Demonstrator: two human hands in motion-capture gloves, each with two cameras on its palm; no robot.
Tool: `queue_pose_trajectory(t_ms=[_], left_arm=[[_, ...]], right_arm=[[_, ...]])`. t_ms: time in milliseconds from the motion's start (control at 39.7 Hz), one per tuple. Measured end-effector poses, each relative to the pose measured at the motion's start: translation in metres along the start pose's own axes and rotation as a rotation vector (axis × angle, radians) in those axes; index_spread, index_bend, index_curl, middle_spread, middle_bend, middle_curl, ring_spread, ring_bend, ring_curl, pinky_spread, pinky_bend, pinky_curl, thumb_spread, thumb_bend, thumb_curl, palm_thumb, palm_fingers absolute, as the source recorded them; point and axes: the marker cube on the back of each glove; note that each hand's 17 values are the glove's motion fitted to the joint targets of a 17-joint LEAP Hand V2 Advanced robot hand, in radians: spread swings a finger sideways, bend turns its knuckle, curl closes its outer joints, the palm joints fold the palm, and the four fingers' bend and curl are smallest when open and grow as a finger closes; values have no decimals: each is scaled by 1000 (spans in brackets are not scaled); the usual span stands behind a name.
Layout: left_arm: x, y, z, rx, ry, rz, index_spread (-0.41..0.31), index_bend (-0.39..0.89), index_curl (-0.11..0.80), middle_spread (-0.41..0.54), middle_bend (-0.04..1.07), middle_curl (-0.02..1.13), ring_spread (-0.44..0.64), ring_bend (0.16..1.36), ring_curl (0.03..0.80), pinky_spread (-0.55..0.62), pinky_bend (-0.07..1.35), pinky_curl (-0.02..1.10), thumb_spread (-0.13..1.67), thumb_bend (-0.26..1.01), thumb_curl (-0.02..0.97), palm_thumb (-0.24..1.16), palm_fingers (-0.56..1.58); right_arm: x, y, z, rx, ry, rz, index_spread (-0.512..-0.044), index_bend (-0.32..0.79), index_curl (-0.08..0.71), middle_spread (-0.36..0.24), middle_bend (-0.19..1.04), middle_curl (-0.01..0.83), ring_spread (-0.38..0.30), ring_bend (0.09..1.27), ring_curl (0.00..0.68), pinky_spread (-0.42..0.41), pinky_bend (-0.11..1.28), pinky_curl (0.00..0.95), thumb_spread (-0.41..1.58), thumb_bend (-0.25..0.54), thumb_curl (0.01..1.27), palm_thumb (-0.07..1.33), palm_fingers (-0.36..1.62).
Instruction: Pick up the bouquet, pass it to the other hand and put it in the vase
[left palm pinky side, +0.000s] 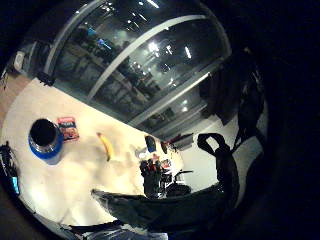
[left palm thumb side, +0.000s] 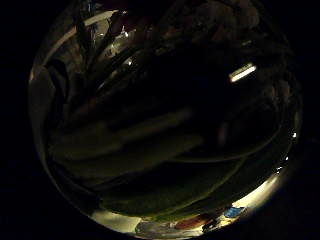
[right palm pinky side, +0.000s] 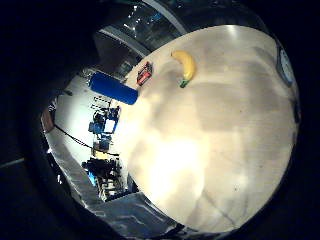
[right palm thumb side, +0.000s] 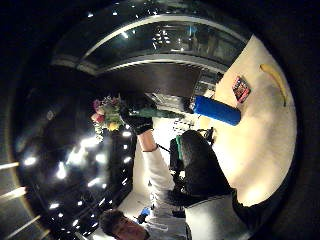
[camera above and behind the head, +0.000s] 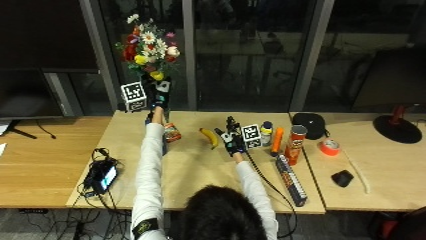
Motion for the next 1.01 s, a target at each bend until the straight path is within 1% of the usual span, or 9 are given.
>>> queue_pose_trajectory(t_ms=[101, 378, 529, 605, 705, 781, 856, 932, 1008], left_arm=[[-25, -20, -13, 43, -37, -165, -347, 485, 541, -320, 712, 521, -367, 753, 476, -361, 606, 414, 70, -29, 721, 883, 1394], [-45, -58, -46, 134, -70, -186, -347, 476, 555, -320, 712, 524, -369, 751, 477, -359, 606, 416, 64, -28, 731, 880, 1392], [-71, -74, -58, 167, -94, -175, -348, 472, 561, -317, 711, 526, -369, 750, 477, -361, 606, 417, 63, -28, 736, 879, 1392], [-83, -73, -59, 157, -93, -223, -348, 471, 563, -316, 711, 527, -368, 747, 476, -362, 606, 417, 62, -29, 738, 880, 1392], [-88, -54, -57, 114, -97, -402, -349, 468, 567, -311, 708, 526, -367, 746, 476, -362, 606, 418, 62, -29, 740, 879, 1392], [-84, -46, -59, 139, -139, -327, -349, 467, 569, -310, 705, 526, -367, 747, 476, -357, 603, 417, 61, -29, 741, 879, 1391], [-74, -24, -62, 30, -135, -403, -347, 467, 572, -309, 711, 528, -368, 742, 475, -359, 601, 419, 69, -32, 745, 873, 1389], [-103, -5, -73, -157, -263, -527, -347, 464, 575, -313, 720, 530, -363, 735, 473, -363, 597, 418, 89, -35, 746, 862, 1384], [-118, 30, -91, -538, -305, -594, -337, 428, 571, -307, 716, 530, -357, 712, 467, -363, 590, 416, 125, -50, 751, 828, 1313]], right_arm=[[9, -8, 0, -13, 43, 18, -379, 83, 271, -35, 194, 362, 51, 459, 328, 246, 526, 371, 1034, -30, 485, 550, 102], [22, -7, 15, -127, 24, 166, -398, 119, 228, -3, 187, 341, 88, 450, 308, 275, 559, 362, 1055, -24, 462, 539, 49], [38, -17, 19, -109, 78, 134, -396, 132, 224, 5, 191, 336, 95, 450, 303, 282, 560, 358, 1068, -21, 457, 550, 55], [43, -21, 19, -98, 103, 161, -394, 138, 224, 7, 193, 334, 98, 449, 302, 281, 551, 355, 1071, -22, 455, 552, 58], [50, -27, 20, -86, 164, 217, -393, 145, 225, 2, 195, 334, 99, 446, 299, 282, 539, 350, 1078, -12, 456, 575, 73], [51, -35, 22, -76, 180, 209, -392, 150, 228, 1, 194, 333, 93, 442, 297, 282, 526, 346, 1084, -10, 463, 598, 88], [50, -37, 25, -89, 164, 201, -391, 157, 234, 0, 190, 331, 91, 437, 296, 280, 511, 343, 1089, -11, 466, 612, 94], [40, -31, 27, -134, 116, 224, -392, 157, 238, -1, 186, 328, 90, 432, 294, 279, 503, 341, 1091, -15, 467, 618, 99], [39, -27, 28, -144, 100, 192, -392, 155, 240, -1, 186, 327, 89, 428, 293, 279, 495, 340, 1092, -18, 468, 621, 105]])
